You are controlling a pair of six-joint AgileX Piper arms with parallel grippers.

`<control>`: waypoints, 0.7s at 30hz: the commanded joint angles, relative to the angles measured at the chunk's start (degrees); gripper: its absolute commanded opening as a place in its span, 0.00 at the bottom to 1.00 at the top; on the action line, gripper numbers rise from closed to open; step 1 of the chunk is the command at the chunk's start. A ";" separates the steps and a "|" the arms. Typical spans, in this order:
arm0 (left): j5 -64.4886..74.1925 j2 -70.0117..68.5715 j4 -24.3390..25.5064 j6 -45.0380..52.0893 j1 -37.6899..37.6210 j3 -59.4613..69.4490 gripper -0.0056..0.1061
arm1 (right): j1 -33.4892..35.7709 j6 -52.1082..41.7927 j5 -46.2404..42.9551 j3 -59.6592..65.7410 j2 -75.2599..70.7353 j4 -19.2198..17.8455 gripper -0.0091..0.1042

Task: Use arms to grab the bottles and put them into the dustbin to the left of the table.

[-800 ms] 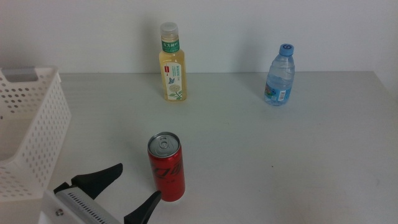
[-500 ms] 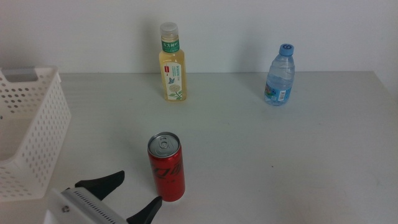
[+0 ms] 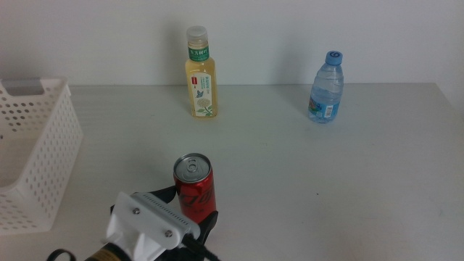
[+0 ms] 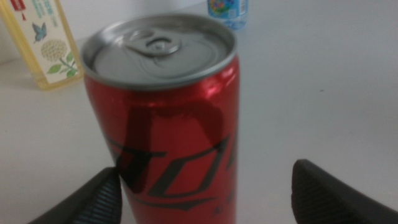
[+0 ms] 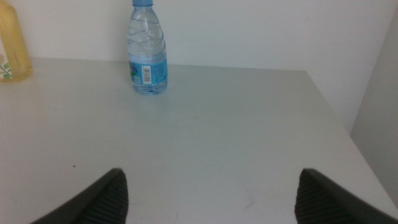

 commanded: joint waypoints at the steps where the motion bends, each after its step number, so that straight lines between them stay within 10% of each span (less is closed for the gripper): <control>1: -5.56 1.00 -1.25 -1.14 -0.28 -2.76 0.89 | 0.10 -0.35 -4.10 -0.55 -1.21 -0.47 0.91; 16: -10.87 10.50 -5.25 -2.41 -0.21 -11.03 0.88 | 0.10 -0.35 -4.10 -0.55 -1.21 -0.47 0.91; 21: -10.86 10.54 -5.76 -2.59 0.61 -11.42 0.74 | 0.10 -0.35 -4.10 -0.55 -1.21 -0.47 0.91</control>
